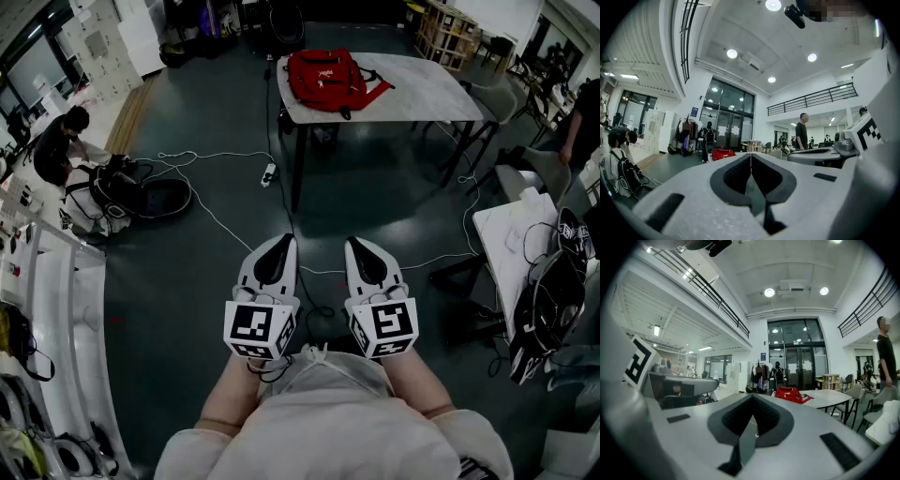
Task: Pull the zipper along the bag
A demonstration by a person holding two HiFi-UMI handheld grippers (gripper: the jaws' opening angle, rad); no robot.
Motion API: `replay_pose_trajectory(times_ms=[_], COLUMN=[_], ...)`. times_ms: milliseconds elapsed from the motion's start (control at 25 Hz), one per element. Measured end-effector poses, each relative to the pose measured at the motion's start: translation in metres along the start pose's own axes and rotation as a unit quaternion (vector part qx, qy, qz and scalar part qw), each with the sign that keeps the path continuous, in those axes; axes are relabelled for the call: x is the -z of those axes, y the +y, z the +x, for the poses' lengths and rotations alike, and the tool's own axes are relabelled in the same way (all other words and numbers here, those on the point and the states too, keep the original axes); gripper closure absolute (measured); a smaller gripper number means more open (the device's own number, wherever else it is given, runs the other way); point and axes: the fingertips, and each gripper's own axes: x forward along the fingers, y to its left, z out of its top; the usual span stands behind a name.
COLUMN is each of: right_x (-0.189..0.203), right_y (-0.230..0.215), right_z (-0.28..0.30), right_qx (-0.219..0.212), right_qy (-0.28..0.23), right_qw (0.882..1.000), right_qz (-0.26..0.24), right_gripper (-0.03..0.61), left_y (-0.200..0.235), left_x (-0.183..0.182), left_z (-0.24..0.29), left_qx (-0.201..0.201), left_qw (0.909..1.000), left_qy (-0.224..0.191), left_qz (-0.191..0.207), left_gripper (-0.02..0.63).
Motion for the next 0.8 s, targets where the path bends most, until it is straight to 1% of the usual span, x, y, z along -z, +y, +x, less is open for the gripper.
replay_pose_trajectory(times_ms=[240,480,640,800], right_x=[0.002,0.007,0.007,0.010], right_y=[0.002,0.006,0.010,0.014], right_z=[0.005,0.010,0.017,0.026], right_qx=[-0.007,-0.007,-0.007,-0.007], right_qy=[0.004,0.009,0.004,0.009], right_qw=[1.000,1.000,1.000,1.000], right_qz=[0.002,0.002,0.021,0.025], right_gripper=[0.552,0.552,0.551,0.551], left_y=[0.003,0.013,0.022,0.036], left_x=[0.003,0.007,0.008,0.012], left_z=[0.001,-0.001,-0.003,-0.003], left_qx=[-0.001,-0.012,-0.016,-0.023], left_qw=[1.0000,0.9999,0.9998,0.9995], left_qy=[0.001,0.005,0.005,0.011], left_qz=[-0.005,-0.010,-0.011,-0.016], left_gripper=[0.594,0.594,0.594,0.594])
